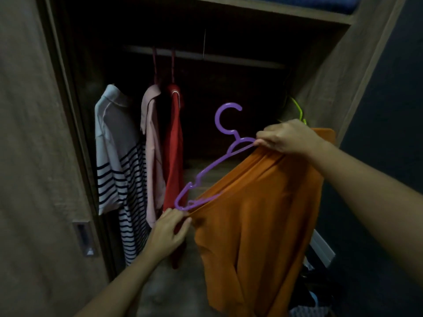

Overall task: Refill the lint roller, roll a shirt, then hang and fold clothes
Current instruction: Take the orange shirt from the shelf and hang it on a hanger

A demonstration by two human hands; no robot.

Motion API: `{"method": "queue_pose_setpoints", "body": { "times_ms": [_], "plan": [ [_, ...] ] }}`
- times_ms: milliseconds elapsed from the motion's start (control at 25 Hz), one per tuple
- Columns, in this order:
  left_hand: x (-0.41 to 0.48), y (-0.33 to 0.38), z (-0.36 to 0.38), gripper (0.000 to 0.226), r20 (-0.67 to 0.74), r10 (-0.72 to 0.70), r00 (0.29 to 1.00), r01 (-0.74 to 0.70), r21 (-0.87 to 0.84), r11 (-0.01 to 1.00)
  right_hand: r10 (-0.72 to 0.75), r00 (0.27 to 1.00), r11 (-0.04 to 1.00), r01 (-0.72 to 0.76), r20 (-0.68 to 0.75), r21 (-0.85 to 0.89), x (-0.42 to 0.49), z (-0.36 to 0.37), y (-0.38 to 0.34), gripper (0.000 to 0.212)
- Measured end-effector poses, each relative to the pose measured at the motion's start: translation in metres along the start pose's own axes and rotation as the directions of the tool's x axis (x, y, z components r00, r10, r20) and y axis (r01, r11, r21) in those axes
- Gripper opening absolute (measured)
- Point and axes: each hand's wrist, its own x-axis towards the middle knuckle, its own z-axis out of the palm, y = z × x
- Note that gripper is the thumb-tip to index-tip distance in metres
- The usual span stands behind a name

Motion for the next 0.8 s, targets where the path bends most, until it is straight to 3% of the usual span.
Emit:
{"method": "queue_pose_setpoints", "body": {
  "times_ms": [120, 280, 440, 520, 680, 800],
  "plan": [
    [0.012, 0.006, -0.019, 0.029, -0.154, 0.088, 0.984, -0.092, -0.021, 0.996, 0.021, 1.000, 1.000, -0.021, 0.020, 0.020, -0.013, 0.007, -0.006, 0.059],
    [0.061, 0.030, -0.045, 0.025, -0.042, 0.211, 0.977, -0.212, -0.010, 0.977, 0.289, 0.948, 0.920, -0.313, 0.131, 0.235, -0.018, 0.010, -0.032, 0.050],
    [0.097, 0.041, -0.076, 0.043, 0.031, -0.039, 0.999, 0.038, 0.011, 0.999, 0.531, 0.833, 0.744, -0.547, 0.158, 0.384, -0.039, 0.015, -0.044, 0.047],
    [0.109, 0.047, -0.084, 0.043, 0.086, -0.032, 0.996, 0.030, 0.029, 0.999, 0.569, 0.807, 0.688, -0.573, 0.159, 0.445, -0.041, 0.016, -0.048, 0.049],
    [0.128, 0.053, -0.104, 0.041, -0.053, -0.054, 0.997, 0.054, -0.012, 0.998, 0.612, 0.751, 0.518, -0.617, 0.247, 0.592, -0.054, 0.015, -0.037, 0.050],
    [0.130, 0.048, -0.118, 0.035, -0.065, -0.073, 0.995, 0.072, -0.019, 0.997, 0.592, 0.715, 0.411, -0.665, 0.372, 0.623, -0.074, 0.022, -0.028, 0.043]
  ]
}}
